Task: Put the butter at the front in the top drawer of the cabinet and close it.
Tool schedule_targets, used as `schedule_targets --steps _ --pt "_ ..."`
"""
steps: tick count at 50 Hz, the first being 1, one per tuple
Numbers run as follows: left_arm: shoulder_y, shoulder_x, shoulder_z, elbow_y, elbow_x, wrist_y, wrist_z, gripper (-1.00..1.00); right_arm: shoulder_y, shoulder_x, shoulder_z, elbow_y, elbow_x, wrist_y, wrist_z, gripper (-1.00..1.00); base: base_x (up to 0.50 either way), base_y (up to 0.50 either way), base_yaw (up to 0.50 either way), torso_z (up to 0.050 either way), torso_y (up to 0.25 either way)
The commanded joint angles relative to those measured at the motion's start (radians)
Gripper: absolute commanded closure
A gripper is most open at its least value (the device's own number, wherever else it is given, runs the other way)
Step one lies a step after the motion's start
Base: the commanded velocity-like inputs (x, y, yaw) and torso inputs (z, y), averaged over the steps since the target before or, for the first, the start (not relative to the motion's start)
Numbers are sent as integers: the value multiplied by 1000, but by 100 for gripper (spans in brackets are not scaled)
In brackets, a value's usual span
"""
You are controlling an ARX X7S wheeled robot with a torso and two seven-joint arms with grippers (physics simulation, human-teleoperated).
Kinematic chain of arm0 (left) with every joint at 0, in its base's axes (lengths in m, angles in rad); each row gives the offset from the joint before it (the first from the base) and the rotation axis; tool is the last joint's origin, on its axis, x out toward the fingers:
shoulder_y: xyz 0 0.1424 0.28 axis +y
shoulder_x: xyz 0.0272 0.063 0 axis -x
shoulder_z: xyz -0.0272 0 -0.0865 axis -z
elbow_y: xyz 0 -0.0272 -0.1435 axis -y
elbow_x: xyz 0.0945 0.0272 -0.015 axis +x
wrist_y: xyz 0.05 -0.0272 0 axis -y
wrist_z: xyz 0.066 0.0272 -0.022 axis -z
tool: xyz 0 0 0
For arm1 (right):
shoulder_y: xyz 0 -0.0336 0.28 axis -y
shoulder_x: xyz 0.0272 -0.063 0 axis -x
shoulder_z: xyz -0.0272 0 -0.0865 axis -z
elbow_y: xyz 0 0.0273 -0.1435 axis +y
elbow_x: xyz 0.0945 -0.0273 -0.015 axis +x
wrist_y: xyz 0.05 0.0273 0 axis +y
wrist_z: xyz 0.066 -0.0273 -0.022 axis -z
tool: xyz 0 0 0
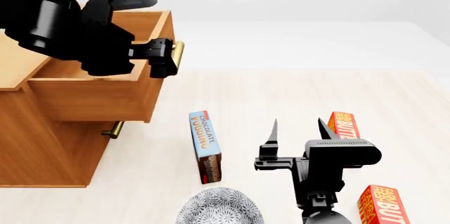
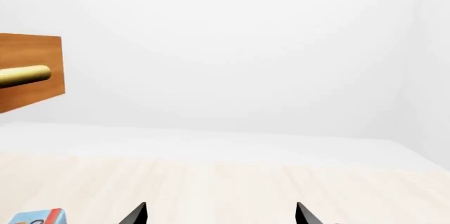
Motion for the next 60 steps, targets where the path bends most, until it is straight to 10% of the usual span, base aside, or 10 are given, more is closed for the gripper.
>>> schedule_targets --steps 1,60 --pt "-25 25 35 1 -41 1 80 -100 0 4 -3 2 6 -3 2 -100 0 0 0 0 0" --pt "-63 62 141 65 -73 86 127 -100 34 9 -28 19 26 2 20 -100 0 0 0 0 0"
